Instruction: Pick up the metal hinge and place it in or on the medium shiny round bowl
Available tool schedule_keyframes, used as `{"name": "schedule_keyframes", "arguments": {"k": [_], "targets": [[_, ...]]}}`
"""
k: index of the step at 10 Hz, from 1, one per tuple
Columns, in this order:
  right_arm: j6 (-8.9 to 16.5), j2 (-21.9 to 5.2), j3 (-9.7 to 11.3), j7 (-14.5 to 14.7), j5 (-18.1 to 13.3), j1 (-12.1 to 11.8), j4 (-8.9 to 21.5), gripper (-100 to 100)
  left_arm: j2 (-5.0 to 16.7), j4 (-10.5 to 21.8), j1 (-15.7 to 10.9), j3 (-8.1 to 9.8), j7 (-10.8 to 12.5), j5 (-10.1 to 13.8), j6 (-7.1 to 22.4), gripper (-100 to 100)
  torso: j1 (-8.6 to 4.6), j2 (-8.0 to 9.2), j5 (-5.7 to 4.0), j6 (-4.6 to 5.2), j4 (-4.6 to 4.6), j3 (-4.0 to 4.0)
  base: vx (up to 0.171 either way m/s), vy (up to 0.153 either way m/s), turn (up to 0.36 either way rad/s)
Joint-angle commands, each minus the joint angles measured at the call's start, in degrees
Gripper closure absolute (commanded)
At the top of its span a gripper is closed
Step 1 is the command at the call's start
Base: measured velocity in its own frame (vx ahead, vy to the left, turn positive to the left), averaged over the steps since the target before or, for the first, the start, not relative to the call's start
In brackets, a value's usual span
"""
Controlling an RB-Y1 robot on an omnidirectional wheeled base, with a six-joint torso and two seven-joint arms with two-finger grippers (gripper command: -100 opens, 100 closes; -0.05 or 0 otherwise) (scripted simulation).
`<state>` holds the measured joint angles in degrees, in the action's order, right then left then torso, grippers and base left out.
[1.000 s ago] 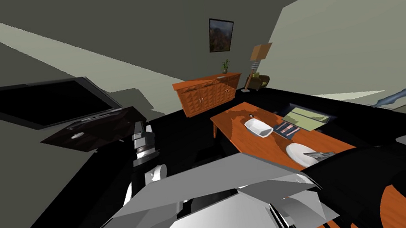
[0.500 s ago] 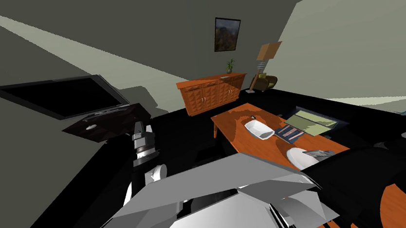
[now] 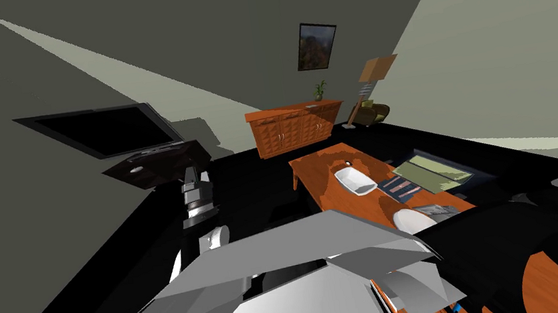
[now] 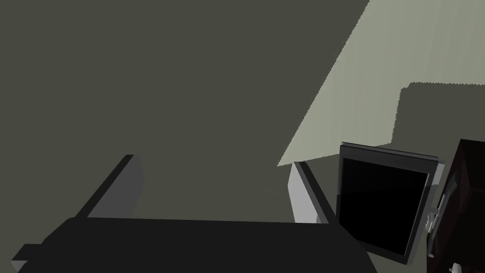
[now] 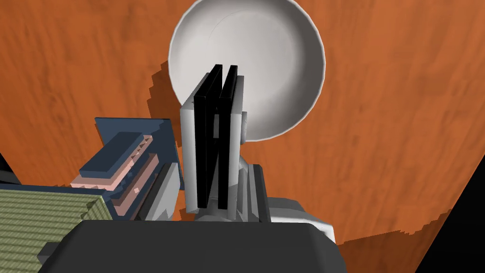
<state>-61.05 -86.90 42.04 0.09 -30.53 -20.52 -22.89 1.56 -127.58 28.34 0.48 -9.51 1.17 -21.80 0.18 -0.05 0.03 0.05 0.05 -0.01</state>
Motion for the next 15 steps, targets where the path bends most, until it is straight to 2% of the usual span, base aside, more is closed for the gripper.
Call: {"name": "schedule_keyframes", "arguments": {"k": [1,5,6,7,8,11,12,13,14,15], "targets": [[0.0,0.0,0.0,0.0,0.0,0.0,0.0,-100,0.0,0.0,0.0,0.00,0.0,0.0,0.0,0,0.00,0.00,0.00,0.00,0.00,0.00,0.000,-0.009,0.001],[0.0,0.0,0.0,0.0,0.0,0.0,0.0,-100,0.0,0.0,0.0,0.00,0.0,0.0,0.0,0,0.24,0.00,0.08,0.00,0.00,0.00,0.000,0.000,0.000],[0.0,0.0,0.0,0.0,0.0,0.0,0.0,0,0.0,0.0,0.0,0.00,0.0,0.0,0.0,0,0.24,0.00,0.08,0.00,0.00,0.00,0.000,0.000,0.000],[-0.4,-0.6,1.1,-0.6,-2.9,2.9,-2.8,-100,0.0,0.0,0.0,0.00,0.0,0.0,0.0,0,0.24,-0.01,0.08,0.00,0.00,0.00,0.137,-0.084,-0.325],[-0.4,-0.6,1.1,-0.6,-3.8,3.3,-4.3,-100,0.0,0.0,0.0,0.01,0.0,0.0,0.0,0,0.00,-0.36,0.04,0.08,-0.06,-0.19,0.173,-0.101,-0.398],[-0.4,-0.6,1.1,-0.6,-4.5,5.3,-4.3,-100,0.0,0.0,0.0,0.00,0.0,0.0,0.0,0,0.15,-0.14,0.05,-0.03,-0.04,-0.09,0.028,-0.010,-0.123],[-0.8,-1.2,2.1,-1.1,-7.1,7.5,-7.3,-100,0.0,0.0,0.0,-0.01,0.0,0.0,0.0,0,0.23,0.00,0.07,-0.03,-0.01,-0.01,0.132,-0.059,-0.346],[-0.8,-1.2,2.1,-1.1,-7.1,6.3,-8.6,-100,0.0,0.0,0.0,0.01,0.0,0.0,0.0,0,0.05,-0.32,0.04,0.09,-0.05,-0.16,0.172,-0.075,-0.508],[-0.8,-1.2,2.1,-1.1,-8.9,8.2,-8.6,-100,0.0,0.0,0.0,0.02,0.0,0.0,0.0,0,-0.05,-0.46,0.00,0.08,-0.10,-0.26,0.083,-0.025,-0.266],[-0.8,-1.2,2.1,-1.1,-8.9,9.9,-8.6,-100,0.0,0.0,0.0,0.00,0.0,0.0,0.0,0,0.05,-0.31,0.02,-0.02,-0.08,-0.19,0.014,0.004,0.003]]}}
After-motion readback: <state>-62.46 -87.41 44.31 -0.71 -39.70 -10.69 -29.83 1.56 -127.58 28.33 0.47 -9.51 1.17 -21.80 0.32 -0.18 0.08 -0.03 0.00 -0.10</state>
